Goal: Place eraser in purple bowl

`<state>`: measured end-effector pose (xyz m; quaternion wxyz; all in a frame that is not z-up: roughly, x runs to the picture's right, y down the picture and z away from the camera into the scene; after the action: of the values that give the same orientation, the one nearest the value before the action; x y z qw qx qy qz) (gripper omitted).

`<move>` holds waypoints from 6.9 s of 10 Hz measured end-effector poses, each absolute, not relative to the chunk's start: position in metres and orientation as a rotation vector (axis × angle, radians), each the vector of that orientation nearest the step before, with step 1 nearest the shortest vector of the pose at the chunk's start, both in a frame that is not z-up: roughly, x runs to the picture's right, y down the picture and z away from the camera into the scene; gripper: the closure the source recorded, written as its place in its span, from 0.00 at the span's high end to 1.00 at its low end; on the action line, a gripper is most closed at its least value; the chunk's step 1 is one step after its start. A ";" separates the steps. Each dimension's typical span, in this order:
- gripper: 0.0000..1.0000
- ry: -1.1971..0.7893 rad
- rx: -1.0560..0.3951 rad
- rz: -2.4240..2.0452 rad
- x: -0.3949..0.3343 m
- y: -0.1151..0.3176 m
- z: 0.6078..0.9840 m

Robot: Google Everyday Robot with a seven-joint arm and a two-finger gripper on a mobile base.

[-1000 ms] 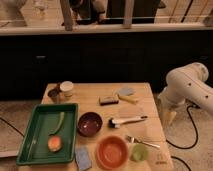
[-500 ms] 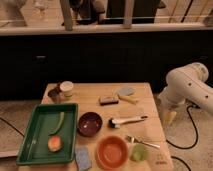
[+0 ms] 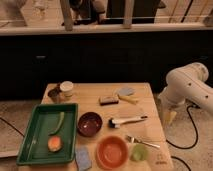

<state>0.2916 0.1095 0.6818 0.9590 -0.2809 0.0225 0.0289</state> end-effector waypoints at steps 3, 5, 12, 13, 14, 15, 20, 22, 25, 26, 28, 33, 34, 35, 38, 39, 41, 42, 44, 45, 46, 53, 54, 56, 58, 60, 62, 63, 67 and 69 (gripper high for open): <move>0.80 -0.040 -0.548 0.081 0.261 0.104 0.703; 0.80 -0.066 -0.541 0.093 0.257 0.103 0.707; 0.80 -0.152 -0.516 0.132 0.227 0.094 0.731; 0.80 -0.165 -0.514 0.137 0.222 0.094 0.736; 0.80 -0.176 -0.510 0.141 0.216 0.092 0.740; 0.80 -0.182 -0.507 0.144 0.212 0.091 0.742; 0.80 -0.225 -0.490 0.164 0.191 0.088 0.761; 0.80 -0.243 -0.484 0.170 0.180 0.087 0.769; 0.80 -0.266 -0.478 0.189 0.173 0.085 0.779; 0.80 -0.274 -0.478 0.193 0.169 0.085 0.783; 0.80 -0.290 -0.475 0.201 0.162 0.083 0.790; 0.80 -0.326 -0.473 0.215 0.149 0.077 0.806; 0.80 -0.331 -0.473 0.215 0.146 0.075 0.808; 0.80 -0.339 -0.475 0.216 0.143 0.074 0.812; 0.80 -0.354 -0.482 0.219 0.136 0.072 0.821; 0.80 -0.357 -0.483 0.218 0.133 0.071 0.823; 0.80 -0.363 -0.490 0.218 0.129 0.067 0.831; 0.80 -0.365 -0.495 0.217 0.128 0.067 0.834; 0.80 -0.371 -0.500 0.213 0.123 0.064 0.840; 0.80 -0.372 -0.505 0.213 0.121 0.063 0.842; 0.80 -0.371 -0.510 0.213 0.122 0.063 0.845; 0.80 -0.375 -0.543 0.203 0.112 0.059 0.864; 0.80 -0.372 -0.552 0.202 0.111 0.059 0.867; 0.80 -0.364 -0.562 0.200 0.110 0.060 0.872; 0.80 -0.358 -0.575 0.199 0.109 0.061 0.876; 0.80 -0.353 -0.585 0.202 0.109 0.063 0.880; 0.80 -0.351 -0.595 0.204 0.109 0.065 0.884; 0.80 -0.351 -0.601 0.203 0.109 0.067 0.885; 0.80 -0.350 -0.625 0.208 0.111 0.073 0.891; 0.80 -0.351 -0.640 0.202 0.113 0.078 0.894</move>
<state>0.1127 0.0776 0.8941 0.9292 -0.3123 -0.1713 0.0988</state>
